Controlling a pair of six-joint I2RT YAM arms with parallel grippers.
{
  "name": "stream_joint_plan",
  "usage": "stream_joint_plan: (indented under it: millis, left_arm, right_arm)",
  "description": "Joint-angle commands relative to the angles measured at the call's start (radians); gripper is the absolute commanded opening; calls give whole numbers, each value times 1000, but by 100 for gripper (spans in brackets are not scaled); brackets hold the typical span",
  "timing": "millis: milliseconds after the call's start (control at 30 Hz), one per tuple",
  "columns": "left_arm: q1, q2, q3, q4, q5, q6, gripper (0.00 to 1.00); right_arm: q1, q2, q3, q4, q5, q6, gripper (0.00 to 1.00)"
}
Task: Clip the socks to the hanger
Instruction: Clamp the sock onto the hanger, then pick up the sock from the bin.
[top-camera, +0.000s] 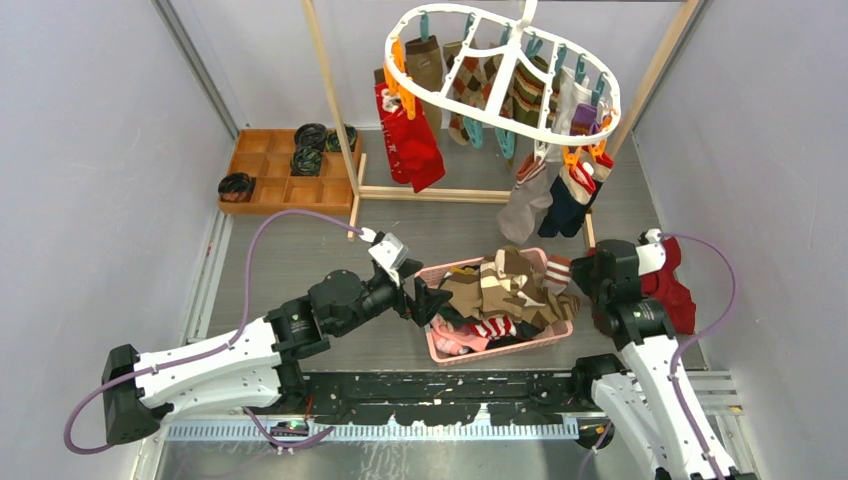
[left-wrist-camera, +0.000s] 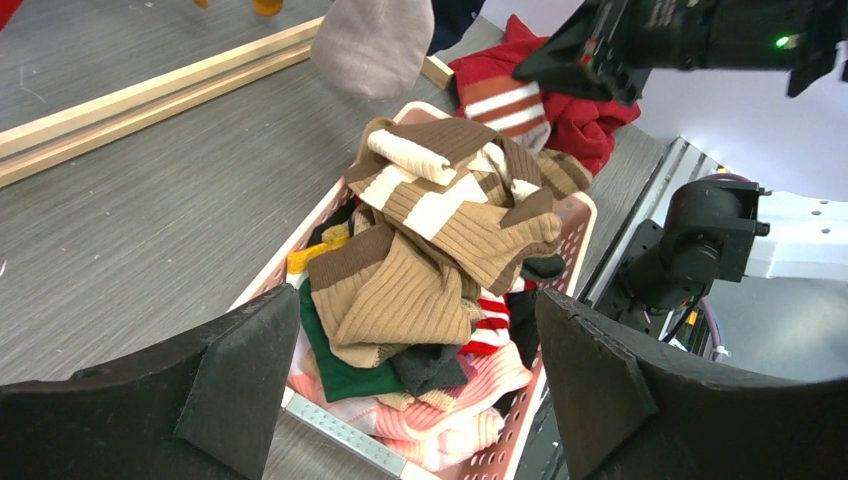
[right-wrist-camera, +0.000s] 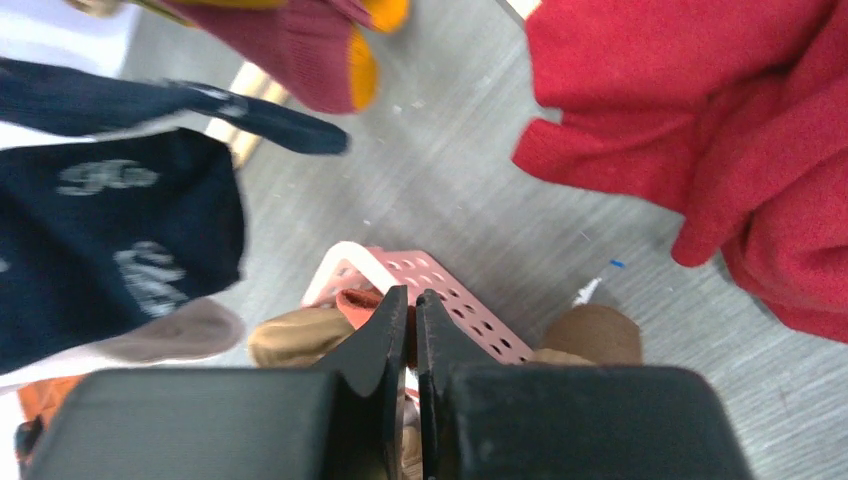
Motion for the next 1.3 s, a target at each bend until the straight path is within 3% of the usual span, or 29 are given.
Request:
stream_joint_plan:
  millis: [0, 300, 733, 1267]
  left_arm:
    - [3, 13, 19, 39, 21, -1, 88]
    - [5, 35, 18, 106, 84, -19, 88]
    - [12, 107, 13, 223, 157, -68, 88]
    - [24, 159, 24, 311, 265, -96, 87]
  right_arm:
    - [-4, -63, 88, -36, 32, -72, 5]
    - [-3, -234, 180, -100, -33, -149, 1]
    - [-4, -239, 259, -135, -218, -117, 1]
    - [-3, -151, 461, 93, -529, -295, 1]
